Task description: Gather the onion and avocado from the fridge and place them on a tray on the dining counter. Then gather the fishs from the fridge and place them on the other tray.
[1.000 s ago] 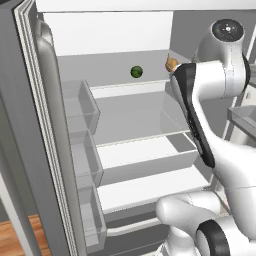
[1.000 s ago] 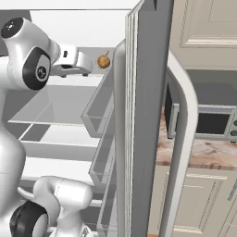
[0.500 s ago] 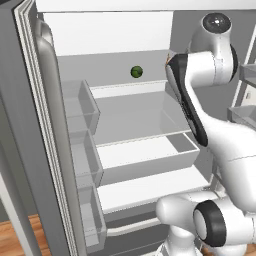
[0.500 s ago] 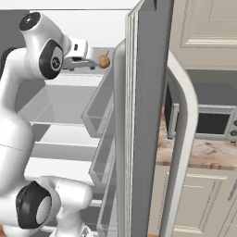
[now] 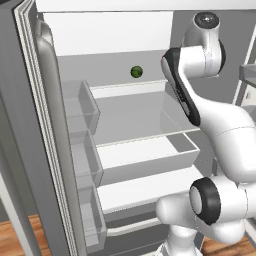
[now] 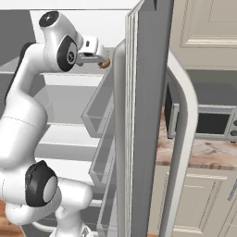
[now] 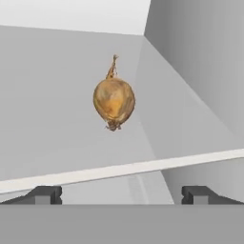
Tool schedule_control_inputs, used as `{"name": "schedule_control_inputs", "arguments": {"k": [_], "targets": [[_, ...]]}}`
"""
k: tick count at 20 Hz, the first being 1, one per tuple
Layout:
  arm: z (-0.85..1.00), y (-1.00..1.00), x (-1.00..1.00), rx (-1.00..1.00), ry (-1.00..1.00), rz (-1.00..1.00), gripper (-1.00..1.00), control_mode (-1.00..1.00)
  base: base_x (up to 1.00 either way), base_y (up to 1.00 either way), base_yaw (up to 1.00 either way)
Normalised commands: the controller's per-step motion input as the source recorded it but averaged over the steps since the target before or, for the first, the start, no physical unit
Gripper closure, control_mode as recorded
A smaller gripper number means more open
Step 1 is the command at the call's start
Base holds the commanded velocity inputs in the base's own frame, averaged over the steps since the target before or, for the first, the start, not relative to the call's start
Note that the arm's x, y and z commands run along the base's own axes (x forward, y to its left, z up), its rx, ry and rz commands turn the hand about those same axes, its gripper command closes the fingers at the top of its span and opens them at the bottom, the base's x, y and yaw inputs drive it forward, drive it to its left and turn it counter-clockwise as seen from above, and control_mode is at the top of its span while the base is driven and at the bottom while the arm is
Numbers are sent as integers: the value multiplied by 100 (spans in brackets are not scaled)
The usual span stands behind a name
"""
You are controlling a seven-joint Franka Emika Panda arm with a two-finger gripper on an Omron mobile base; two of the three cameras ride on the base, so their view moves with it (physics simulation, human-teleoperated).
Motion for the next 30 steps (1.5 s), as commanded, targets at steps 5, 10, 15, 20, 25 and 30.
{"name": "schedule_control_inputs", "arguments": {"k": [5,10,15,20,25,30], "targets": [[-5,0,56,4,5,0,-100,-100,0,0,0],[-10,-4,40,5,4,0,-100,-100,0,0,0],[-15,-8,23,4,3,0,-100,-100,0,0,0],[-11,-11,25,4,3,0,-100,-100,0,0,0],[0,-6,46,4,5,0,-100,-100,0,0,0],[0,-1,39,4,4,0,-100,-100,0,0,0]]}}
